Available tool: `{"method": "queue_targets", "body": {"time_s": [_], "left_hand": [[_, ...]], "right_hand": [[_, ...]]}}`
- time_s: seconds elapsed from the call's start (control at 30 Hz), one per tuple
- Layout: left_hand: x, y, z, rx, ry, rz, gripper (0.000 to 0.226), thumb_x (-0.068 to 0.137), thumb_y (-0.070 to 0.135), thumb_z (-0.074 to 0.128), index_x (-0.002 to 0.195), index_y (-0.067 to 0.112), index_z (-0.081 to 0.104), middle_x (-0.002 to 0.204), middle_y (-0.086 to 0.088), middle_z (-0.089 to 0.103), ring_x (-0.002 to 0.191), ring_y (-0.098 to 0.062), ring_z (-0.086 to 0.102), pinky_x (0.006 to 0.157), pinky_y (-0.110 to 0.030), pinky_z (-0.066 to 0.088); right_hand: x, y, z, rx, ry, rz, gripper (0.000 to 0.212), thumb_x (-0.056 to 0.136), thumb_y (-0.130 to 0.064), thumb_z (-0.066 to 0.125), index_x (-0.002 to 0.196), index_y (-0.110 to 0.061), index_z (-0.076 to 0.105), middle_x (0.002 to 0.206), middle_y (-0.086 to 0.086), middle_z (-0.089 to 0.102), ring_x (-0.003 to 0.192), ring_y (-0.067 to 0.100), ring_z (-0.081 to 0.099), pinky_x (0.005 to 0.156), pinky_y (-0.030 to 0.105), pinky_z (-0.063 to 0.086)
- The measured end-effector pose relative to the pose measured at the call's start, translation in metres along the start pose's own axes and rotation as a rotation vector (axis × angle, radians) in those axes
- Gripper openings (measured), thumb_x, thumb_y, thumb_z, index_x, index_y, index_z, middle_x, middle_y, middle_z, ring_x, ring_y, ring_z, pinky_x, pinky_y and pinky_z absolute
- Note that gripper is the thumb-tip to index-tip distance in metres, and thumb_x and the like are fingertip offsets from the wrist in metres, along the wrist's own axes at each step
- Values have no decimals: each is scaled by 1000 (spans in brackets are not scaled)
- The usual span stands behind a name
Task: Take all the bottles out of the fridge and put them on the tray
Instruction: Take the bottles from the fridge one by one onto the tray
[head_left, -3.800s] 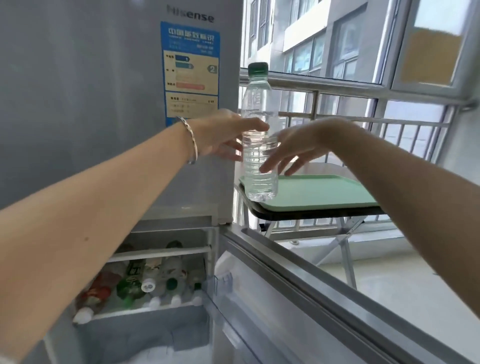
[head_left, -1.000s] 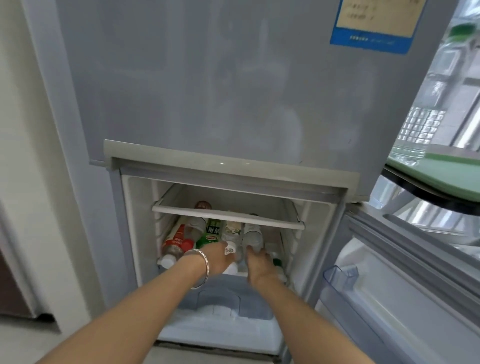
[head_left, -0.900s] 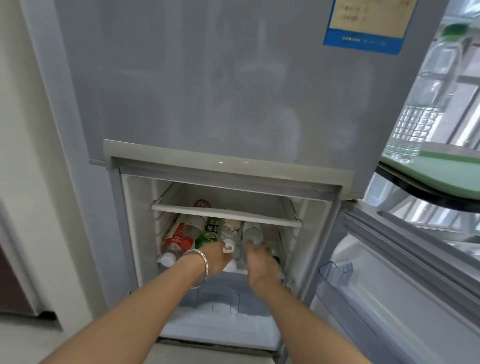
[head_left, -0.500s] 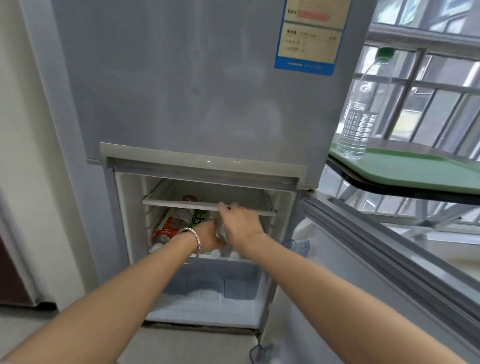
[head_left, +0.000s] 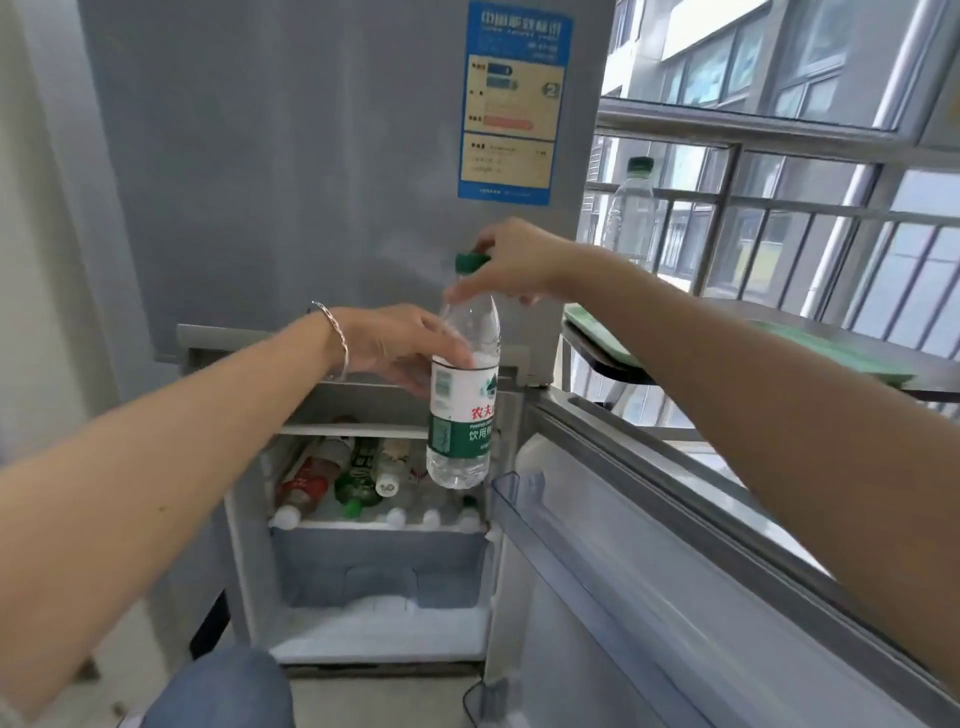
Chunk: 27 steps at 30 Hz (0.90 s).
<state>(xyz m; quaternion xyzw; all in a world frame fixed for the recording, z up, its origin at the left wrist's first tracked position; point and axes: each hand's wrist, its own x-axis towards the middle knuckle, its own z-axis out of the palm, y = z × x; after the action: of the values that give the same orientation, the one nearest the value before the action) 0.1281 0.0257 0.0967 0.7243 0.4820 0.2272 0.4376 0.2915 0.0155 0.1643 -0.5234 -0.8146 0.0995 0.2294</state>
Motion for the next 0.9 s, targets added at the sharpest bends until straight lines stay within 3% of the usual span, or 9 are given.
{"method": "queue_targets", "body": {"time_s": [0.13,0.27,0.37,0.47,0.57,0.67,0.77,0.83,0.9], "left_hand": [[6,61,0,-34,121,116,45,79,31,73,116,8,62,106,-10,71,98,-25,67,83,-39,56],[18,118,17,-151,196,249,37,79,30,74,109,14,59,100,-5,71,94,-21,69,76,-34,57],[29,151,37,-211,208,330,44,75,29,77,109,16,53,108,-4,67,102,-22,66,87,-37,55],[47,171,59,-280,240,372,58,75,32,77,122,14,49,116,-7,63,107,-24,62,88,-37,54],[68,183,80,-352,216,423,49,83,28,70,124,10,49,112,-6,61,104,-22,61,74,-29,53],[93,182,98,-476,211,490,58,86,21,68,137,9,41,116,-10,59,104,-24,60,77,-28,53],[122,173,115,-446,223,413,65,93,29,59,145,7,27,129,-13,51,100,-19,53,72,-24,48],[139,165,132,-289,173,269,53,99,37,42,138,2,39,122,-11,54,93,-17,50,63,-20,43],[159,157,143,-205,118,204,53,101,42,32,131,2,48,113,-8,55,94,-19,47,67,-25,40]], "right_hand": [[-27,8,-59,321,120,15,30,85,-29,71,104,-14,55,75,2,49,60,11,44,56,25,42],[-48,36,-86,370,161,78,28,90,-26,57,110,-7,55,89,5,53,75,15,51,64,25,45],[-65,63,-95,473,125,104,29,89,-30,52,110,-11,54,104,7,53,86,17,50,73,27,43],[-78,95,-99,450,87,166,34,90,-20,58,122,-11,51,112,7,55,90,16,51,71,25,42],[-80,124,-91,348,170,196,44,84,-10,69,124,-11,50,103,1,64,88,10,60,69,20,44],[-67,156,-79,426,324,246,50,73,-10,80,119,-8,59,102,2,70,93,12,66,86,29,52],[-47,186,-70,353,494,354,49,64,-18,87,107,-13,62,101,6,71,96,23,67,90,43,55],[-31,204,-64,240,548,413,43,64,-23,87,99,-15,64,98,7,71,93,24,68,86,44,56],[-17,217,-59,172,580,449,40,65,-30,86,95,-14,66,94,6,72,88,23,68,83,43,57]]}}
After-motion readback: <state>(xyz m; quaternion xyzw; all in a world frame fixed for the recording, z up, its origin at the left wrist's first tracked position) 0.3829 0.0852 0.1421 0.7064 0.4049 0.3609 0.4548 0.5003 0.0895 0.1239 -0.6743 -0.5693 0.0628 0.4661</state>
